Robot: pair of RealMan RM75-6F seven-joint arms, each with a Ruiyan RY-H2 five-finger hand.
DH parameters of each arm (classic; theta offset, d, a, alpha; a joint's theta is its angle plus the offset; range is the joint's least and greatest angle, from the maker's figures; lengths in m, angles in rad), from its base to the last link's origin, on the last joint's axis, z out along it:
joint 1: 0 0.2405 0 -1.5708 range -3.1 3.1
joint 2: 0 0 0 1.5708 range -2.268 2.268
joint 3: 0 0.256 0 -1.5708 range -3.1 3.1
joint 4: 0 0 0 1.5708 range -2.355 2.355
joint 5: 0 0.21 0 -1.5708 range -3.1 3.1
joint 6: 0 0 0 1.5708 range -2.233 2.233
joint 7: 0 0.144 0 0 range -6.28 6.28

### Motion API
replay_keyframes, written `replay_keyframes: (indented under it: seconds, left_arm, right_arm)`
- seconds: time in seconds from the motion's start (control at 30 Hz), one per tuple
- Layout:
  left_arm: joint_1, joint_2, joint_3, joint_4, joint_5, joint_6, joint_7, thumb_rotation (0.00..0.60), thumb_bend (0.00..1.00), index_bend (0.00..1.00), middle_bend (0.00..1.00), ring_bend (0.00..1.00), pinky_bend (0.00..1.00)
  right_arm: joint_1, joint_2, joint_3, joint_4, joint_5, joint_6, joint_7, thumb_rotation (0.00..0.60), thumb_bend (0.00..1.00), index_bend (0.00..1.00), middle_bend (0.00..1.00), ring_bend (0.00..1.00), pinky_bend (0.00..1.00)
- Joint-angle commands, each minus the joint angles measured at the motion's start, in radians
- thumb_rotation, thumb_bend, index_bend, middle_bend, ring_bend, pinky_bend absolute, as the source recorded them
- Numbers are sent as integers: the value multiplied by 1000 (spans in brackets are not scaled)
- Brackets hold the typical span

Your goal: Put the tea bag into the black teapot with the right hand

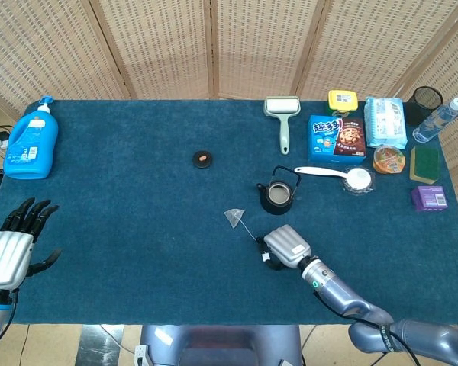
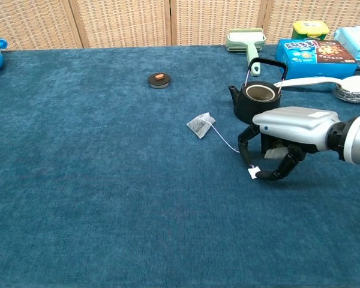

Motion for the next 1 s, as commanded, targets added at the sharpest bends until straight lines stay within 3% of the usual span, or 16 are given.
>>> replay_keyframes:
  seconds: [0.03, 1.0]
  left_arm:
    - [-1, -1, 1, 1, 1, -1, -1, 600, 286, 141, 116, 31, 137]
    - [-6, -9, 3, 26, 3, 2, -27, 600, 287, 141, 116, 31, 137]
  right_arm:
    - [1, -1, -1, 3, 6, -1, -6, 600, 396, 488, 1000, 1000, 1000]
    - [10, 6, -3, -30, 82, 0, -106, 600, 378, 459, 1000, 1000, 1000]
